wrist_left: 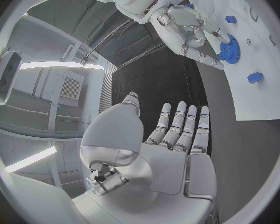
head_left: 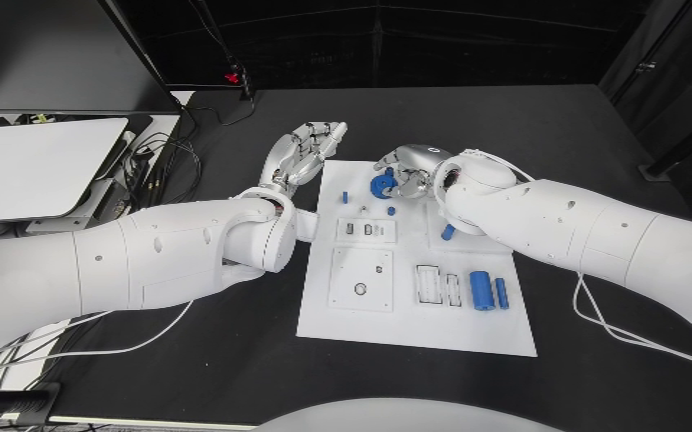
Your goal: Assemble the parts on the task board
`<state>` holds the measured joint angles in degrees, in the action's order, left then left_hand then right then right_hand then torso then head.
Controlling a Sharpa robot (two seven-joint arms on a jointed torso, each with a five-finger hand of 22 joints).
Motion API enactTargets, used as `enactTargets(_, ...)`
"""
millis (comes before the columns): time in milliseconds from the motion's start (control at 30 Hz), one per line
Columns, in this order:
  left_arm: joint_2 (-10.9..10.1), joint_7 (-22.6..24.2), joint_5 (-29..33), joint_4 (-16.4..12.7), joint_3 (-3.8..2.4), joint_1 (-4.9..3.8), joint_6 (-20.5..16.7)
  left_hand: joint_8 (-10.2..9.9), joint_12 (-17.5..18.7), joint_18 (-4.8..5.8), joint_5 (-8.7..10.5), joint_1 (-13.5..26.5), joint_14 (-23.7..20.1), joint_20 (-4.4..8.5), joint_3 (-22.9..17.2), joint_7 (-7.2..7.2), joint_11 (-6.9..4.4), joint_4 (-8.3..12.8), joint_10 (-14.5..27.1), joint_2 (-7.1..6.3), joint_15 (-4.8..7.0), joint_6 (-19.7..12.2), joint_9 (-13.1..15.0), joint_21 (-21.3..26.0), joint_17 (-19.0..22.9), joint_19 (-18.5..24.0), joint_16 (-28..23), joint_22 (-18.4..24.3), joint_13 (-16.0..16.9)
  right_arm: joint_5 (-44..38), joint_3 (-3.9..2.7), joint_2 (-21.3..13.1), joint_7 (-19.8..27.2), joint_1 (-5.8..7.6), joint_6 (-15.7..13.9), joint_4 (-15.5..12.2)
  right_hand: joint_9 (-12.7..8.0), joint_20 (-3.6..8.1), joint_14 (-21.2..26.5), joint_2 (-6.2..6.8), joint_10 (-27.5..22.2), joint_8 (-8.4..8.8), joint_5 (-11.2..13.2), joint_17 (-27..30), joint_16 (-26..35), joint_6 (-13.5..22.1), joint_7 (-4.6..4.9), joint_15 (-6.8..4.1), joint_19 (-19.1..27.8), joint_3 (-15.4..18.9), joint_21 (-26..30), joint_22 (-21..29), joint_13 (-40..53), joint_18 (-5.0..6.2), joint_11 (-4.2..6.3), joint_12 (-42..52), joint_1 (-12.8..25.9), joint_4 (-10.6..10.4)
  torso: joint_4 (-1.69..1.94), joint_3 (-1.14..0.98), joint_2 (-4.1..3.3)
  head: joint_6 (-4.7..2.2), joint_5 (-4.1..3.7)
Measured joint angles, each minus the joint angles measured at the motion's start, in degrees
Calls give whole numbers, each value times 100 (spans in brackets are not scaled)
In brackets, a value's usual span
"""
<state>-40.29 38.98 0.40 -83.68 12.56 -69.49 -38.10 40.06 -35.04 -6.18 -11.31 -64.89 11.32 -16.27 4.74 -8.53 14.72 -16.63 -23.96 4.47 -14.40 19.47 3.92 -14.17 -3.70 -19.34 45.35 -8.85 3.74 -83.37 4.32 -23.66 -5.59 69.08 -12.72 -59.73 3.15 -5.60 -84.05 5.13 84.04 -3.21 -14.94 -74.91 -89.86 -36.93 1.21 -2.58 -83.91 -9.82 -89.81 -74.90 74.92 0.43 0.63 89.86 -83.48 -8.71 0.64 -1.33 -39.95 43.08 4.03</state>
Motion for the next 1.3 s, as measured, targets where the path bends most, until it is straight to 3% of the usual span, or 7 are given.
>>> enactTargets(200,2,0,0,9,0,0,4,0,0,0,0,0,0,0,0,0,0,0,0,0,0,0,0,0,0,0,0,0,0,186,7,-161,217,-18,-275,-177,-40,102,21,167,-1,39,205,0,0,850,-88,-21,-20,224,0,-4,0,-1,43,0,255,-165,0,-2,0,-9,5)
enactTargets(300,4,0,0,22,1,0,6,0,0,0,0,0,0,0,0,0,0,0,0,0,0,0,0,0,0,0,0,0,0,442,7,-315,429,-18,-615,-370,-37,122,8,202,-3,39,320,0,0,835,-42,-33,-2,313,0,-5,0,-1,80,0,289,-278,1,-2,2,-10,-1)
enactTargets(467,7,0,0,37,5,0,11,0,0,0,0,0,0,0,0,0,-1,0,1,0,0,0,0,0,0,0,0,0,0,1121,5,-765,845,0,-1255,-910,44,162,0,223,-1,-67,414,0,0,106,149,-41,-1,449,0,-4,0,0,78,0,311,-555,1,0,9,-19,-36)
enactTargets(633,8,0,0,57,21,0,15,0,0,0,0,0,0,0,0,0,-1,0,1,0,0,0,0,0,0,0,0,0,0,1871,1,-1419,1161,120,-1681,-1554,179,152,2,348,1,-345,392,0,0,-947,459,89,-3,613,0,-4,0,-1,-272,0,435,-780,-3,8,20,-33,-125)
enactTargets(833,19,0,0,90,32,0,20,0,0,0,0,0,0,0,0,0,-1,0,1,0,0,0,0,0,0,0,0,0,0,2516,5,-2250,1399,168,-1889,-2069,252,4,11,451,0,-505,232,0,0,-1361,596,198,-13,741,0,-3,0,-1,-392,0,663,-808,-18,13,29,-82,-300)
enactTargets(1000,25,0,0,119,36,1,23,0,0,0,0,0,0,0,0,0,-1,0,1,0,0,0,0,0,0,0,0,0,0,2756,15,-2760,1534,172,-1920,-2247,270,-58,1,482,-1,-540,53,0,0,-1429,606,270,-13,757,0,-3,0,-1,-390,0,689,-793,-32,11,37,-96,-449)
enactTargets(1300,23,0,-1,153,49,5,27,0,0,0,1,0,0,0,0,0,-1,0,1,0,0,0,0,0,0,0,0,0,0,2853,21,-3268,1605,144,-1844,-2087,213,-45,17,358,-3,-430,-2,0,0,-818,305,200,1,673,0,-3,0,0,-244,0,425,-710,-36,10,43,-95,-598)
